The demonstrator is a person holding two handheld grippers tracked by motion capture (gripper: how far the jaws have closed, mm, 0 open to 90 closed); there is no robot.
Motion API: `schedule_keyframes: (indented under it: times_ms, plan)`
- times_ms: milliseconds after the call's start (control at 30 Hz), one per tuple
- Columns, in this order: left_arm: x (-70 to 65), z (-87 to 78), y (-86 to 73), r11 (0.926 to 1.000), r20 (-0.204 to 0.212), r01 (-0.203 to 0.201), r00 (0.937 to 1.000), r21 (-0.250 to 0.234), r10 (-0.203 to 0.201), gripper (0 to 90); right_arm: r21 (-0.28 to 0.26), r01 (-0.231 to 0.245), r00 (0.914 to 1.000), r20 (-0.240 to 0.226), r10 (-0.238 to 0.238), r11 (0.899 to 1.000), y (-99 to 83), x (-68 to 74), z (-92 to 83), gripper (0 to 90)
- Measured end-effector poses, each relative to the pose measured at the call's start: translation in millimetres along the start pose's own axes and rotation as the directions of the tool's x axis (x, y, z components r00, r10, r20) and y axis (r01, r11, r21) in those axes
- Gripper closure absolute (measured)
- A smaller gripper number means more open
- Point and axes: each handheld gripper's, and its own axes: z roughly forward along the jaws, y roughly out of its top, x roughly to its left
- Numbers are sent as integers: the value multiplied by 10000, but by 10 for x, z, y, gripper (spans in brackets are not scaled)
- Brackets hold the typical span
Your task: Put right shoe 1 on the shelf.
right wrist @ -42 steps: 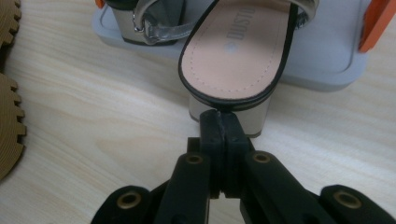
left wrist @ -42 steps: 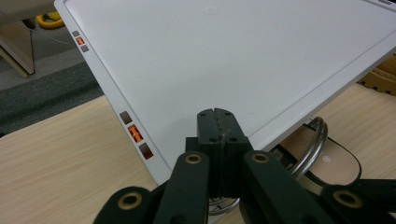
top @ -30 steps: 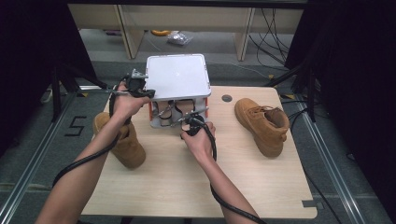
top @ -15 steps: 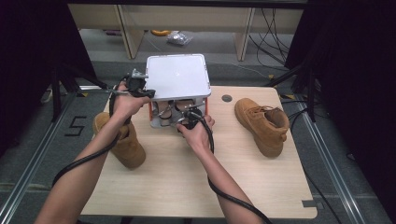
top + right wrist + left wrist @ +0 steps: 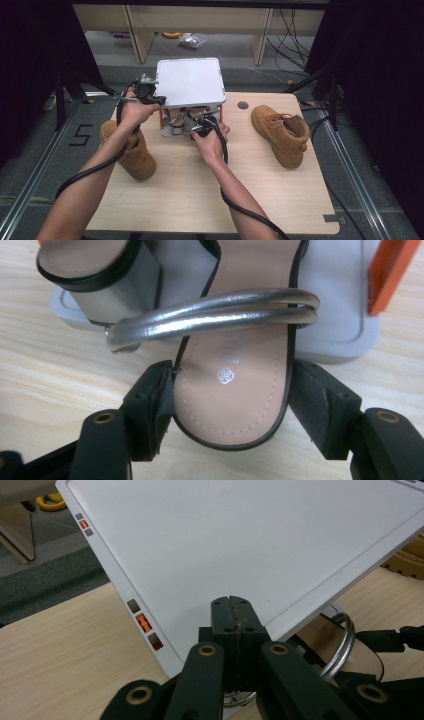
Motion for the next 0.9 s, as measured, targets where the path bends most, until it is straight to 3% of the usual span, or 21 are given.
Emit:
schedule_keyframes:
  times_ms: [100,333,367,500,567,900]
  plan:
    - [1,-1,-1,10000,-2,2,10000,-2,-2,899,-188,-203,9997,-128,201,9996,3,-39,-41,374]
    - [-1,-1,2,10000,-9,-14,10000,28,14,899,-333,-406,9990,159,412,9986,6,-127,-138,376]
    - [-19,14,1,9997,-28,203,9998,-168,-204,899,-354,-456,9985,277,466,9983,5,-141,-143,375]
    - [-20,11,0,9997,-42,204,9998,-144,-204,899,-393,-568,9982,164,575,9976,7,-157,-134,374]
    - [-19,11,0,9997,-41,203,9998,-144,-204,899,-441,-327,9991,272,339,9985,19,-157,-130,373]
    - [-2,0,-1,10000,-2,-11,10000,-5,11,899,-503,-302,9994,171,311,9983,107,-144,-44,371]
